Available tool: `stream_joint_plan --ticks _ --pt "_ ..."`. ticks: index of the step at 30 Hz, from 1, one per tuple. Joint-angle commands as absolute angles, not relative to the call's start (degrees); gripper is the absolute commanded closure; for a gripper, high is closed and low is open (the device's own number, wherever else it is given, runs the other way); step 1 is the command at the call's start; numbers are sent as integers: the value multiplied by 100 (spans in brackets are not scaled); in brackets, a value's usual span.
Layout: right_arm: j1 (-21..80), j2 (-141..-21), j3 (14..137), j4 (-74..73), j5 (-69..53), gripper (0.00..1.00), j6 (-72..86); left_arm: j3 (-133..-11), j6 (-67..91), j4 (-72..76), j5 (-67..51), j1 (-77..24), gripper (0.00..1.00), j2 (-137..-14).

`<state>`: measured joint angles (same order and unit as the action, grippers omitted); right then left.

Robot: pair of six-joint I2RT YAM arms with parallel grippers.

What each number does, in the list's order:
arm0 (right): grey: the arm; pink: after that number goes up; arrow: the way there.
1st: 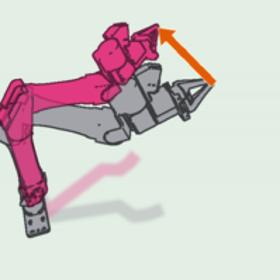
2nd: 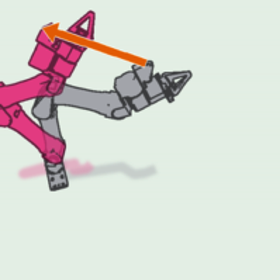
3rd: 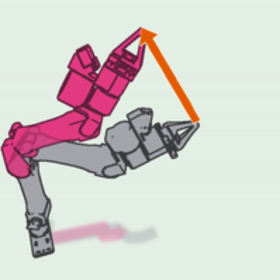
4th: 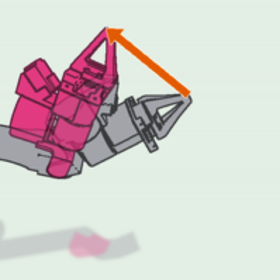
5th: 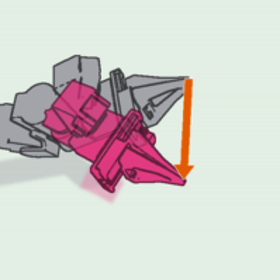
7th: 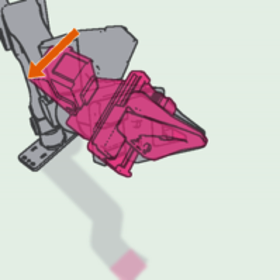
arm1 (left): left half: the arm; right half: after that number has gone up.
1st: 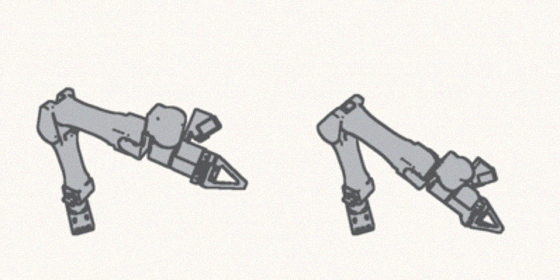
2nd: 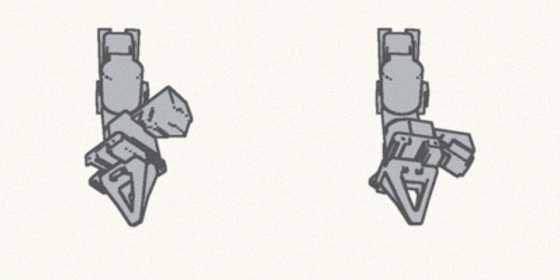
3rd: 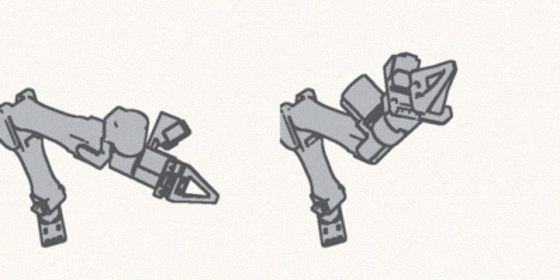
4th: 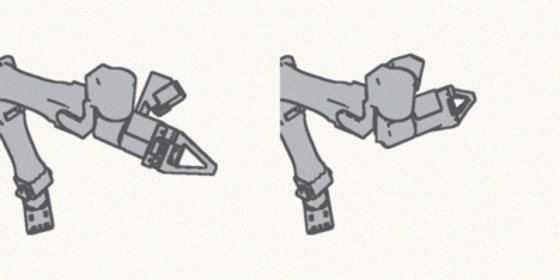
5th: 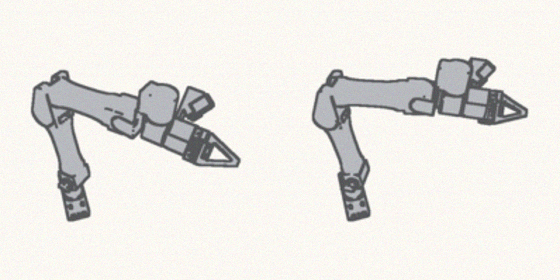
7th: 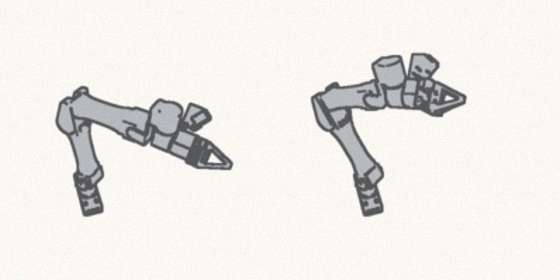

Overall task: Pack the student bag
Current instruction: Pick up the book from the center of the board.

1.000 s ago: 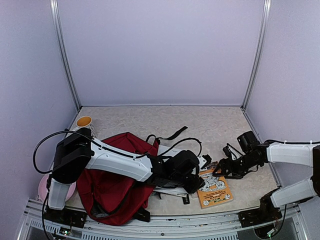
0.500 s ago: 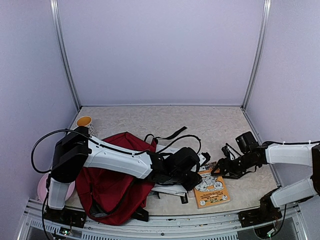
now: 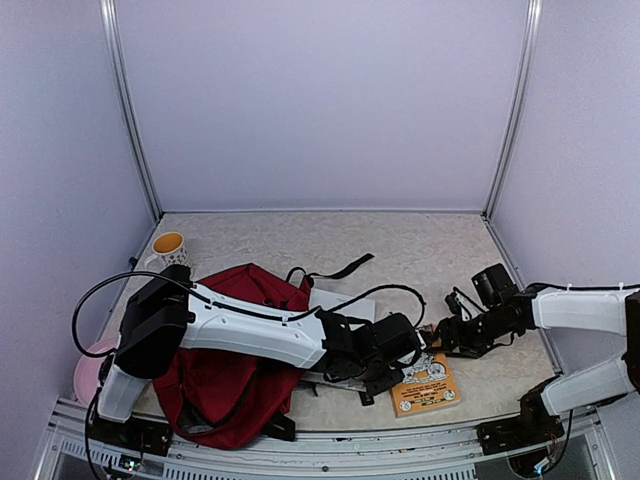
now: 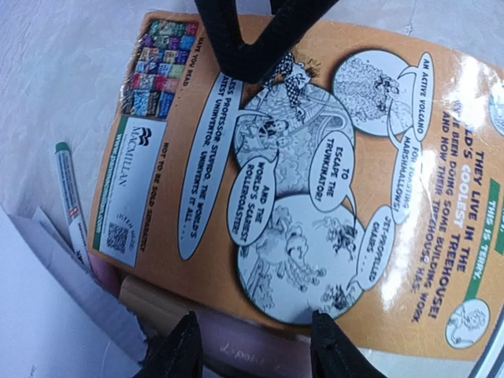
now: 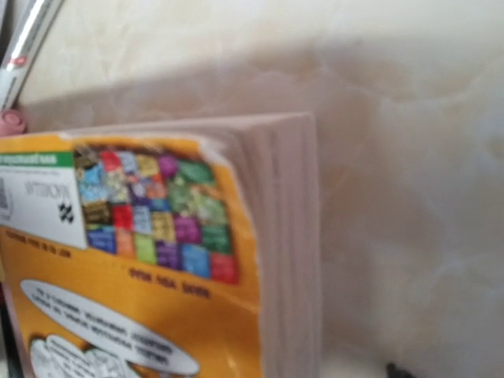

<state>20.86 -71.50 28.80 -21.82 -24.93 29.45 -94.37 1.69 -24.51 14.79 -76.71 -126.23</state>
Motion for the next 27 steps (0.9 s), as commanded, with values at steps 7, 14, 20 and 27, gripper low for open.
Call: stream_joint_plan --ticks 7,14,20,27 --pt "2414 -7176 2666 -1549 -3849 30 3059 -9457 -49 -2810 1158 -7520 56 -13408" --pt "2459 -6517 2611 -895 -4914 47 3550 -8852 133 -2325 765 -7278 59 -13317" --pt "2479 -6432 2570 -960 -4852 68 3575 -8520 216 -2045 656 -7242 60 -13225" --pt "2635 -6813 2912 -1881 -3760 66 3162 -8239 293 -1540 352 -7101 60 -12862"
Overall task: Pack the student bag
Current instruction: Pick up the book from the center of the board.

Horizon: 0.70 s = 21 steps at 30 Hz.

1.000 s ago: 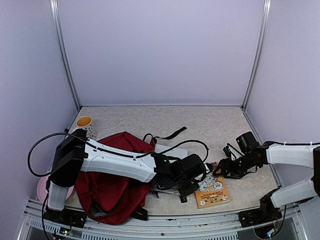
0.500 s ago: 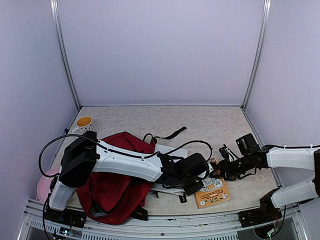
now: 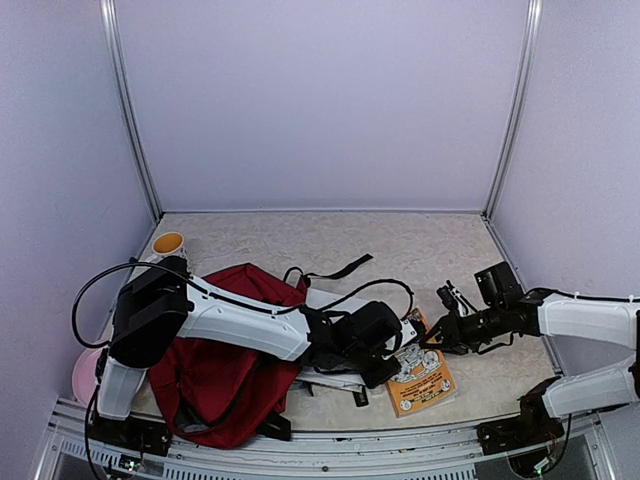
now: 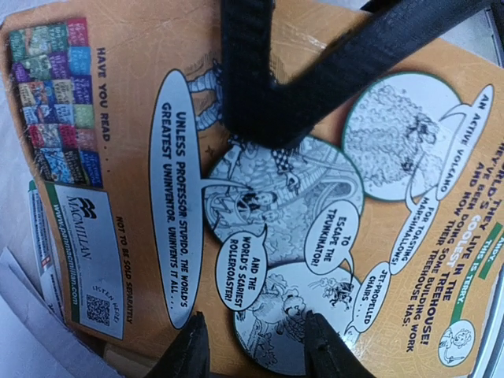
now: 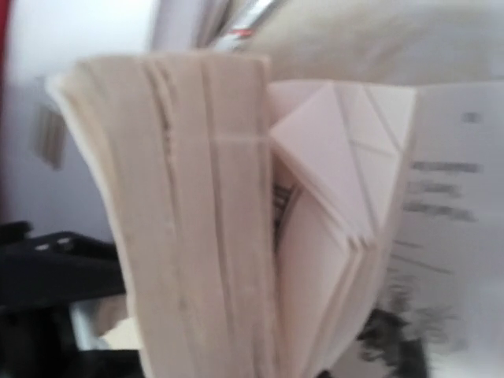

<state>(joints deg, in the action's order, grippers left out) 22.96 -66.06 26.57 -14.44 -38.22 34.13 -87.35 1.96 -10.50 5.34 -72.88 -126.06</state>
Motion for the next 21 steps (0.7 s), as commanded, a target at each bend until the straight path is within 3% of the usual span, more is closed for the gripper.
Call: stream_joint_plan --ticks 1,4,7,13,17,21 --pt "2700 -6865 2935 -1961 -3623 66 3146 -8174 328 -1417 292 -7060 60 -12808" --pt "2879 -7004 2985 -1995 -3458 73 3111 -8034 427 -1168 141 -6965 60 -12738" --pt "2909 -6904 3107 -2122 -3321 100 3062 -8018 382 -1119 129 -6959 61 -12709" --pt "2909 -6422 3926 -3118 -2418 100 2736 -7464 445 -207 -94 -6976 54 -11582" --pt "2901 -5902 4682 -3568 -2042 100 2382 -6957 636 638 -297 -6976 42 -10411" --pt "2905 -5319 5334 -3597 -2450 100 1953 -6647 827 876 -337 -6957 28 -9488"
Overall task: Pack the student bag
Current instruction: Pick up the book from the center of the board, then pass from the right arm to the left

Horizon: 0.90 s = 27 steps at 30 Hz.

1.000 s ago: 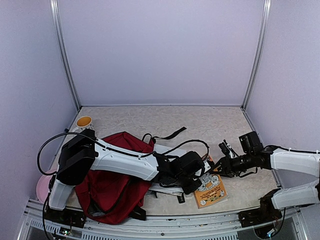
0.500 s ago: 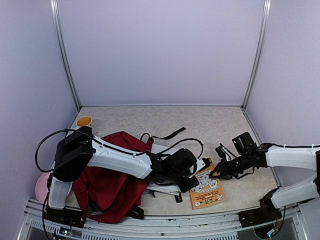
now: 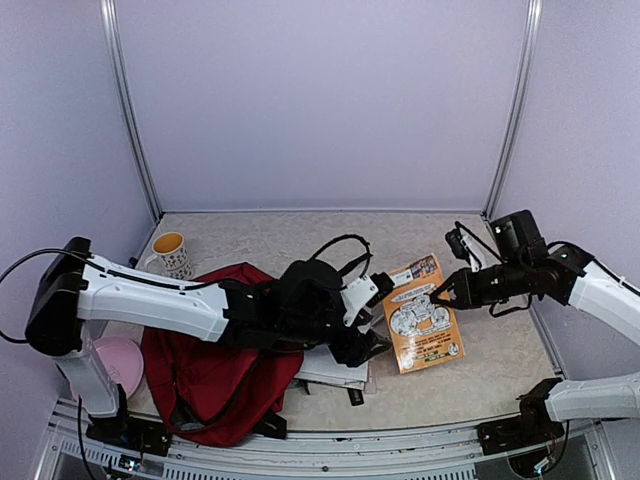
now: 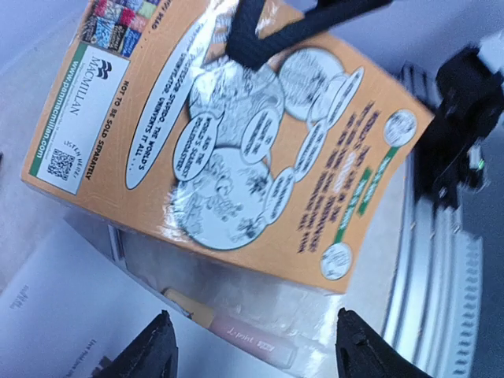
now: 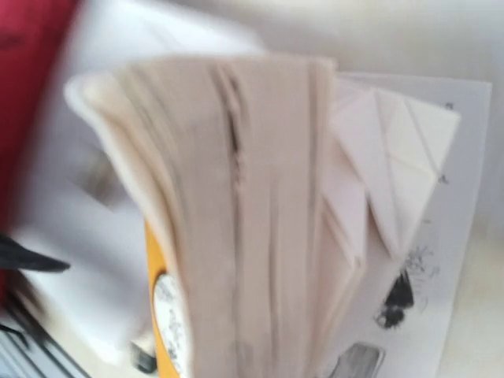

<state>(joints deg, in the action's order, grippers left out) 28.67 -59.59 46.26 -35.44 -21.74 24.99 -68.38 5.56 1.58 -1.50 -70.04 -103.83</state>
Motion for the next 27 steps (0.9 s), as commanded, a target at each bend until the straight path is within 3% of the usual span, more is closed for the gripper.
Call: stream_joint_plan --ticks 1,5,12,22,23,24,27 --pt "2908 -5178 5415 -3488 -2708 100 1898 -6502 899 1040 -432 -6928 24 -9248" --pt "2909 -4584 5094 -1929 -4095 100 2235 -5700 1454 2054 -657 -6786 9 -8413" --pt "2938 -4278 4085 1220 -5382 100 3688 -5212 1865 2682 -293 -6781 3 -8003" --pt "3717 -4699 4086 1380 -4895 100 3342 -5458 1859 3596 -889 -7132 5 -8552" --pt "3790 -4740 4089 1408 -4906 100 3321 -5529 1841 3528 -852 -7148 8 -8601" --pt "3854 -4778 4095 1447 -4936 100 3303 -5577 1854 3486 -801 -7154 18 -8626" --pt "3920 -4835 4140 1328 -4932 100 3162 -5481 1882 3673 -523 -7190 88 -8511"
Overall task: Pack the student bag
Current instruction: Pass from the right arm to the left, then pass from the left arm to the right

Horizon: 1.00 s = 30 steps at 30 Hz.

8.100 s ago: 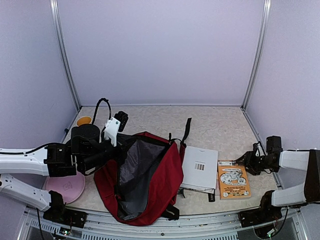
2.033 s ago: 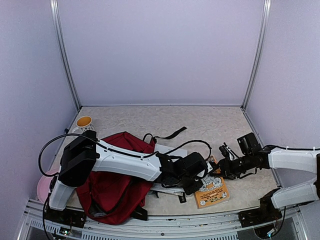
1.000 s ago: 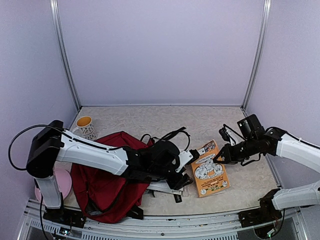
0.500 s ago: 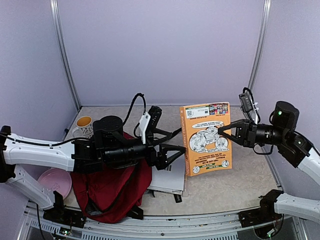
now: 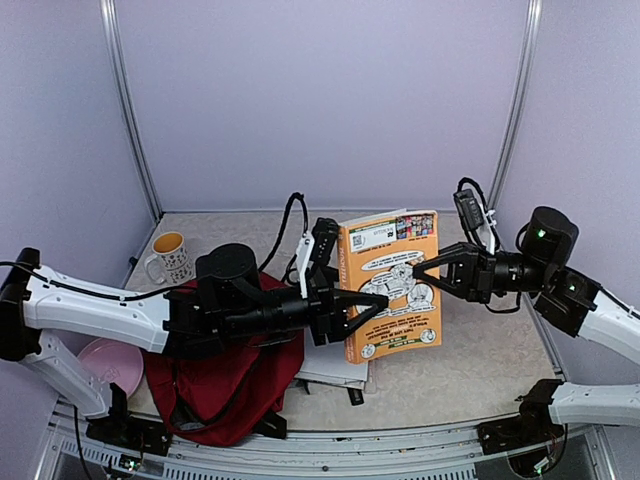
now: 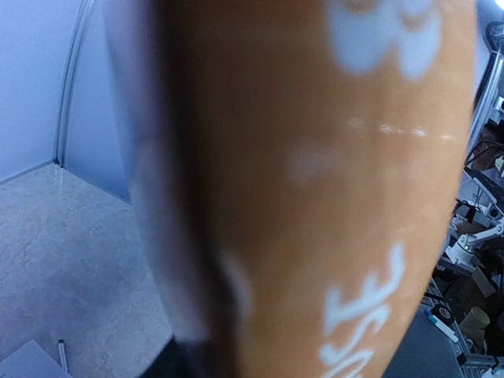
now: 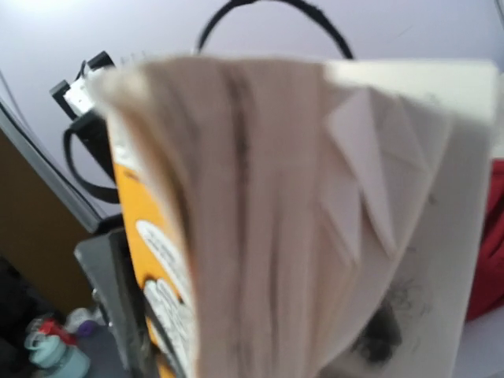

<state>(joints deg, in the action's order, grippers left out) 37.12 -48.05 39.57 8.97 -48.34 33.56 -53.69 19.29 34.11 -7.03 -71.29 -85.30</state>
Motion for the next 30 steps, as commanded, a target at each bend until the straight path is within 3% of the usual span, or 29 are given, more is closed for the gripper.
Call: stream_joint_plan --ticks 1,2,5,7,8,15,25,30 --pt "3920 -4827 4173 1191 -4832 100 3053 -5392 1772 3800 -373 -7251 100 -8430" --pt "3920 -4805 4209 995 -4659 92 2926 -5307 1616 3913 -217 -7340 100 -8328" --pt "3920 -4629 4133 636 -3982 36 2691 -5068 1039 4248 332 -7599 100 -7986" --pt "3920 -4386 3905 818 -3579 7 2759 -4921 739 4520 596 -7709 100 -7715" --pt "3920 -4257 3736 1092 -3454 1 2856 -4832 612 4698 729 -7754 100 -7567" --pt "4650 -4055 2370 3835 -2791 0 3523 -4303 -125 6340 1136 -8128 100 -7044" --pt "6078 -5896 3349 5322 -2734 0 2672 -4439 -198 7187 912 -8247 100 -7300" --pt "6091 -6259 3672 5925 -2685 12 2771 -4405 -73 7240 807 -8262 100 -7323"
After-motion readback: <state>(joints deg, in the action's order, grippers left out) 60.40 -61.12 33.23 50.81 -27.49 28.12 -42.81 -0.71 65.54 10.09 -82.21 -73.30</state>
